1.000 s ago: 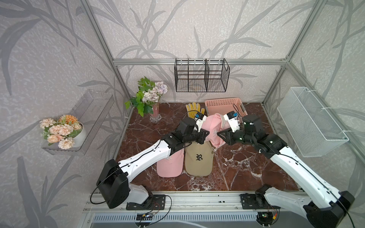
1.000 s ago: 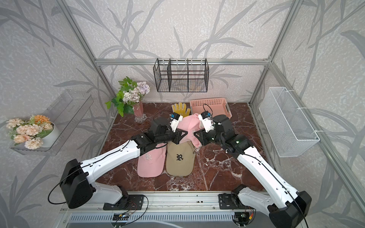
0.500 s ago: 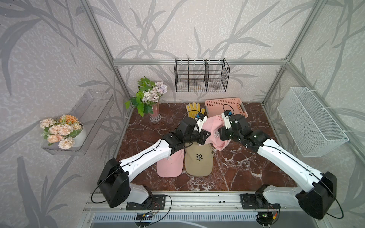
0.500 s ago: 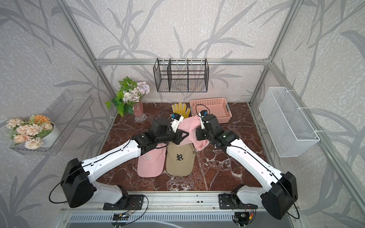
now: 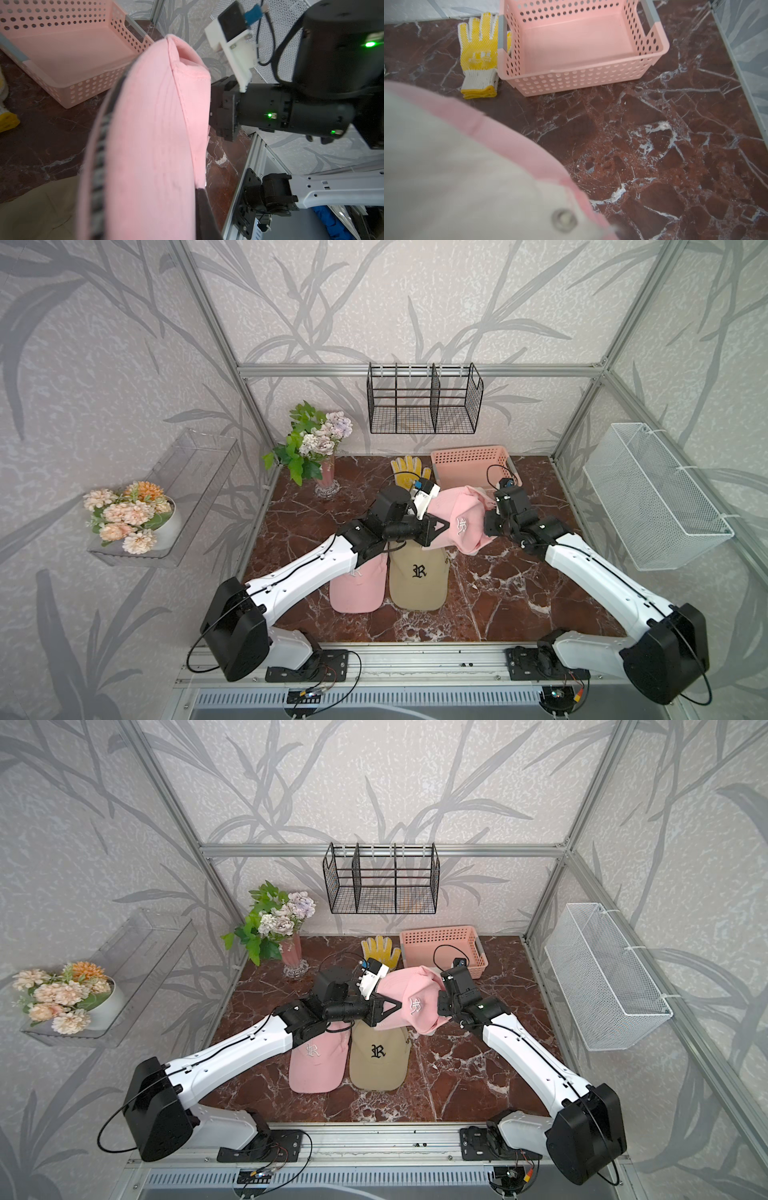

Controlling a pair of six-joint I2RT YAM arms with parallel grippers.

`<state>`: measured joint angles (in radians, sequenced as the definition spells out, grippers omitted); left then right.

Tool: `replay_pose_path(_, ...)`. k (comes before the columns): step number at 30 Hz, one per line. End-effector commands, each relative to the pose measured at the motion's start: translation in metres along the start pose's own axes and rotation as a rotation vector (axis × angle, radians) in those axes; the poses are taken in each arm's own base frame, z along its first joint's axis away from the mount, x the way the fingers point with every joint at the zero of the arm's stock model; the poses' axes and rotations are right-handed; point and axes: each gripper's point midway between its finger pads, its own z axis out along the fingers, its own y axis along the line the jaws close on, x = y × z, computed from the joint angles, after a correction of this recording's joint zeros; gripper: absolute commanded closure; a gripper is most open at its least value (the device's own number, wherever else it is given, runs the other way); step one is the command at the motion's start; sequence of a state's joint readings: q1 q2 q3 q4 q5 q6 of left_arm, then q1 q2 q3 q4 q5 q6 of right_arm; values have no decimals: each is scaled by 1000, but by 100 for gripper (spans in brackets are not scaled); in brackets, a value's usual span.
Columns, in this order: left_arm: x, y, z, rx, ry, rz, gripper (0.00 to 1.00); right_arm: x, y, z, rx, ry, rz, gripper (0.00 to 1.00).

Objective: Turn the baseball cap inside out
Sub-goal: Turn over the baseball cap.

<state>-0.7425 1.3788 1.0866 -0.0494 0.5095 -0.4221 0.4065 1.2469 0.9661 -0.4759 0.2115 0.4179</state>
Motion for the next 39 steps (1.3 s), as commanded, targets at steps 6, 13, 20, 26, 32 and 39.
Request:
replay_pose_path(6,-27,-43,-30,256,-102,66,100,-2,33,-4,-386,-16,43,77)
replay_pose_path(13,-35,1,-35,92,-141,-11,100,5,27,-10,-400,22,26,61)
replay_pose_path(20,-35,21,-42,19,-163,-30,100,2,30,-34,-548,-13,46,55)
replay_pose_path(26,-33,17,-43,51,-162,-31,100,4,47,-48,-684,-15,27,55)
replay_pose_path(32,-29,12,-41,86,-139,-26,100,-7,56,-52,-743,-66,39,51)
replay_pose_path(39,-23,5,-37,154,-102,-29,100,-14,60,-48,-764,-74,41,48)
